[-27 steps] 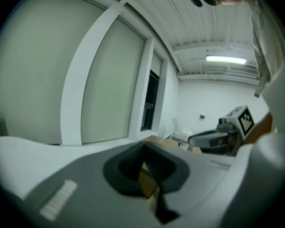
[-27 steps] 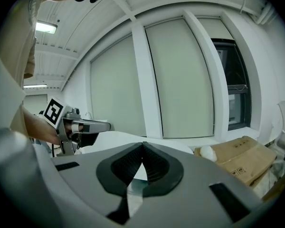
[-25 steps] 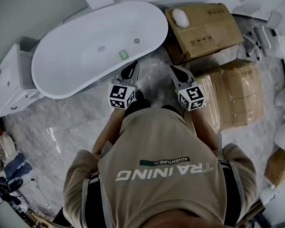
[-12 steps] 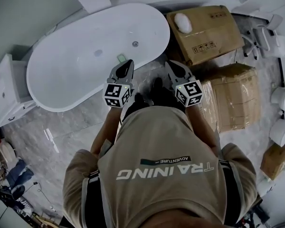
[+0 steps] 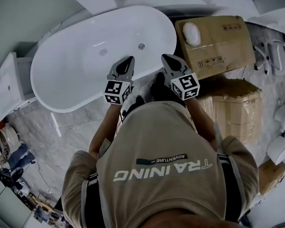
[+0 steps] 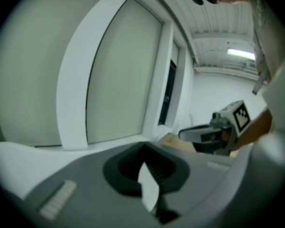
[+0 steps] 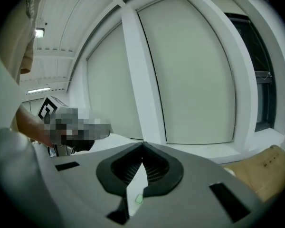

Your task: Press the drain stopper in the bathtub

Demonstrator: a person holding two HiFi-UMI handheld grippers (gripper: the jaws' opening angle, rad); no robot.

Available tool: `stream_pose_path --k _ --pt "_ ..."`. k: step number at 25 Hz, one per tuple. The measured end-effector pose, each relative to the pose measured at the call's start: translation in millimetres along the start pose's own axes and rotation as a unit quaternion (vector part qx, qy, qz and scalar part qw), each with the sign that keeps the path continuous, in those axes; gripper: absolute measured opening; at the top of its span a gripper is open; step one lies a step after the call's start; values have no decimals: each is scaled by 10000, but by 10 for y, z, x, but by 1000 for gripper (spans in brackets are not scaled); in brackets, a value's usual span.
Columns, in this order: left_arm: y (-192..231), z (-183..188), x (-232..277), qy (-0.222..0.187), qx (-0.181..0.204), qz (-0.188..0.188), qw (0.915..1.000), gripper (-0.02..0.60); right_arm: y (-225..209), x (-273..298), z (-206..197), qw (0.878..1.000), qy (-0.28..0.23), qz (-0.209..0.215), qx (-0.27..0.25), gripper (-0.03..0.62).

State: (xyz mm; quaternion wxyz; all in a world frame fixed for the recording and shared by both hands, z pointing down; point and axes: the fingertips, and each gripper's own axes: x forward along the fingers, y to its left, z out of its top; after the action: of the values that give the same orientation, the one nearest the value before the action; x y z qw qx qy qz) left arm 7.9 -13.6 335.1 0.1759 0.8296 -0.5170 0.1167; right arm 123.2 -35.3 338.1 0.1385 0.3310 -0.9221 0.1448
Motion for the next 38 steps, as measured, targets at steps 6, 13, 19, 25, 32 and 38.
stream_pose_path --k 6,13,19,25,32,38 --pt "49 230 527 -8 -314 294 9991 2 -479 386 -31 9978 314 581 72 8" --pt "209 185 624 115 -588 730 9955 2 -662 733 -68 9946 532 890 94 9" --pt "367 96 625 237 -634 808 9944 2 -623 856 -15 9918 626 1108 -107 8" --pt "557 113 625 140 -680 745 9948 2 -529 828 -59 9908 856 1039 -157 9" --pt "931 112 632 0 -655 529 9965 2 -433 1025 -82 9879 1290 787 -345 9" --pt "1359 -233 616 57 -654 550 9963 2 -285 1415 -189 9838 1607 673 -411 8"
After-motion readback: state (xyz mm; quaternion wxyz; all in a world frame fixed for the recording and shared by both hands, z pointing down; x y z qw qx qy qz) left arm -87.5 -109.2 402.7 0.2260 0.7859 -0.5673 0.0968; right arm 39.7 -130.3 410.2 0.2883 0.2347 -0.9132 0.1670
